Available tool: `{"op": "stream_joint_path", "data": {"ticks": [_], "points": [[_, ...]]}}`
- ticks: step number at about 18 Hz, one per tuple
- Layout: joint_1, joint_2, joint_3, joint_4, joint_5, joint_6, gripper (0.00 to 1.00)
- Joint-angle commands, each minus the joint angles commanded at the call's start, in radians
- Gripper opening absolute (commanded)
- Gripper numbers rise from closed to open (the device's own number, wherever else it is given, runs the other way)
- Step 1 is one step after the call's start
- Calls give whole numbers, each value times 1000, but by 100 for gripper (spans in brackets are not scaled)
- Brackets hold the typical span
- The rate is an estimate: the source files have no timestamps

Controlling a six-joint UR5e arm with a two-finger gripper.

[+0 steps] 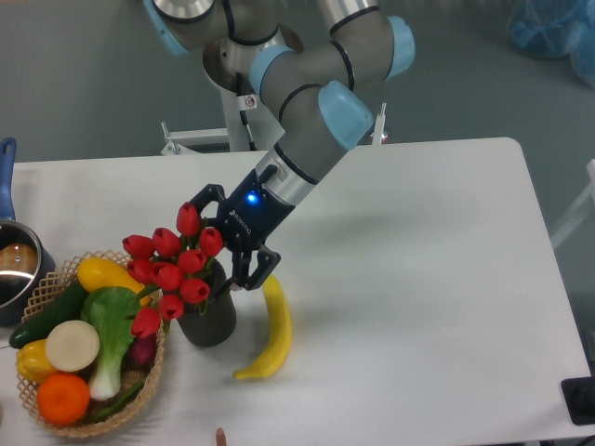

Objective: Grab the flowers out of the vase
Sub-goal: 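Lower the gripper around the tulip stems just above the vase rim, then close the gripper on the tulip stems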

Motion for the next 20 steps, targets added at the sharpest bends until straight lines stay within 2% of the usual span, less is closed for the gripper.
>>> {"op": "stream_joint_path", "data": {"ticks": [3, 8, 12, 20], "points": [[-11, -21, 11, 0, -8, 2, 100], [-15, -26, 15, 2, -14, 6, 100], [-15, -35, 14, 2, -75, 12, 100], [-17, -37, 12, 5, -75, 15, 100]]}}
